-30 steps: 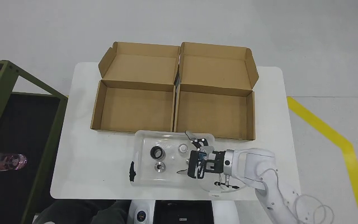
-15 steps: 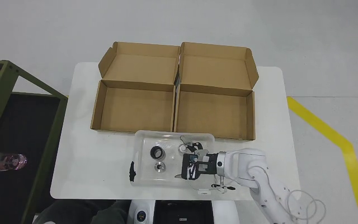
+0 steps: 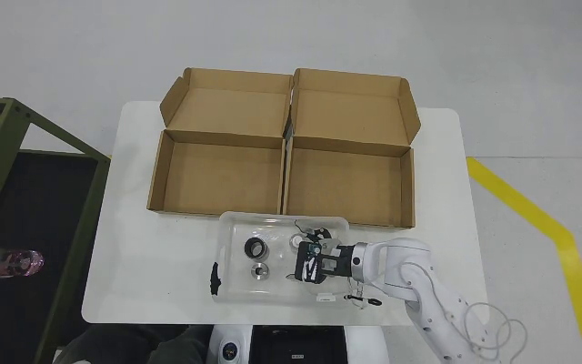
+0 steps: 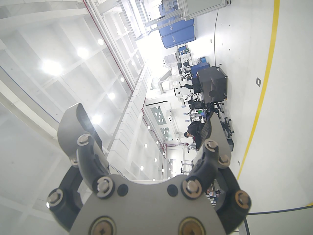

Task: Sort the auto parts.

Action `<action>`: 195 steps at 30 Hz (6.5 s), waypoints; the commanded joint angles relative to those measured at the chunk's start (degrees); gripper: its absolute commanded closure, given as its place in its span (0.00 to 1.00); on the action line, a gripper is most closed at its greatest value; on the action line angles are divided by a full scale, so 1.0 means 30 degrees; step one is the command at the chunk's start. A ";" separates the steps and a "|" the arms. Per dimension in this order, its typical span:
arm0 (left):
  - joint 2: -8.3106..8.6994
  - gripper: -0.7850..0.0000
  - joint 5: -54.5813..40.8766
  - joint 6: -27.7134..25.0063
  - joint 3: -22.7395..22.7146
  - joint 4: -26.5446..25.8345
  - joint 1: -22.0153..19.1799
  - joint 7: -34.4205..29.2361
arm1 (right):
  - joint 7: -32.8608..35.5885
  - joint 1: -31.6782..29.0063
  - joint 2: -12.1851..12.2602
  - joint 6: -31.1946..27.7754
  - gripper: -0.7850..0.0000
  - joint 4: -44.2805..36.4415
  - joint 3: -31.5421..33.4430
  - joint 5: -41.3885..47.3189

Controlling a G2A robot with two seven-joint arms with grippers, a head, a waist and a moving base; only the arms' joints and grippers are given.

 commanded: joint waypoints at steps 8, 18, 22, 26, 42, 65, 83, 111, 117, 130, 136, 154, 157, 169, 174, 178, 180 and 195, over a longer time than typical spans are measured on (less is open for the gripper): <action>0.0000 0.00 0.0000 0.0000 0.0000 -0.0001 0.0000 0.0000 | 0.0595 0.0444 0.0046 0.0717 0.53 0.0388 -0.0285 -0.0077; 0.0000 0.00 0.0000 0.0000 0.0000 -0.0001 0.0000 0.0000 | 0.0289 0.0884 0.0055 0.1085 1.00 0.0515 -0.0872 -0.0294; 0.0000 0.00 0.0000 0.0000 0.0000 -0.0001 0.0000 0.0000 | -0.0152 0.0870 0.0117 0.0879 1.00 0.0053 -0.0871 -0.0225; 0.0000 0.00 0.0000 0.0000 0.0000 -0.0001 0.0000 0.0000 | -0.0660 0.0780 0.0185 0.0686 1.00 -0.0598 -0.0804 0.0045; 0.0000 0.00 0.0000 0.0000 0.0000 -0.0001 0.0000 0.0000 | -0.2604 0.0807 0.0537 0.0157 1.00 -0.2906 0.0459 0.0909; 0.0000 0.00 0.0000 0.0000 0.0000 -0.0001 0.0000 0.0000 | -0.4581 0.2584 0.0675 0.2144 1.00 -0.1518 0.2042 0.1332; 0.0000 0.00 0.0000 0.0000 0.0000 -0.0001 0.0000 0.0000 | -0.3934 0.6061 0.0294 0.2502 1.00 0.4095 0.0863 0.3583; 0.0000 0.00 0.0000 0.0000 0.0000 -0.0001 0.0000 0.0000 | -0.3299 1.0061 -0.0792 0.4104 0.73 1.1772 -0.2126 0.4689; 0.0000 0.00 0.0000 0.0000 0.0000 -0.0001 0.0000 0.0000 | -0.3348 1.0058 -0.0849 0.4365 0.38 1.1664 -0.2266 0.4324; 0.0000 0.00 0.0000 0.0000 0.0000 -0.0001 0.0000 0.0000 | -0.3027 0.8144 -0.0168 0.4028 0.00 0.6604 -0.0152 0.3409; 0.0000 0.00 0.0000 0.0000 0.0000 -0.0001 0.0000 0.0000 | -0.2168 0.6910 0.0103 0.3169 0.00 0.3991 0.0563 0.4124; 0.0000 0.00 0.0000 0.0000 0.0000 -0.0001 0.0000 0.0000 | 0.1374 0.4224 0.0603 0.1105 0.00 -0.0741 0.0036 0.5014; 0.0000 0.00 0.0000 0.0000 0.0000 -0.0001 0.0000 0.0000 | 0.1866 0.3673 0.0724 0.0679 0.00 -0.1301 -0.0040 0.4890; 0.0000 0.00 0.0000 0.0000 0.0000 -0.0001 0.0000 0.0000 | 0.3802 0.1897 0.1145 -0.0601 0.00 -0.2656 -0.0877 0.3798; 0.0000 0.00 0.0000 0.0000 0.0000 -0.0001 0.0000 0.0000 | 0.4318 0.1518 0.1264 -0.0605 0.00 -0.2760 -0.1201 0.3112; 0.0000 0.00 0.0000 0.0000 0.0000 -0.0001 0.0000 0.0000 | 0.4881 0.1374 0.1351 -0.0658 0.00 -0.2701 -0.1483 0.2415; 0.0000 0.00 0.0000 0.0000 0.0000 -0.0001 0.0000 0.0000 | 0.5157 0.1336 0.1382 -0.0659 0.00 -0.2667 -0.1665 0.2138; 0.0000 0.00 0.0000 0.0000 0.0000 -0.0001 0.0000 0.0000 | 0.7406 0.1866 0.1367 0.0272 0.00 -0.1673 -0.3268 0.0185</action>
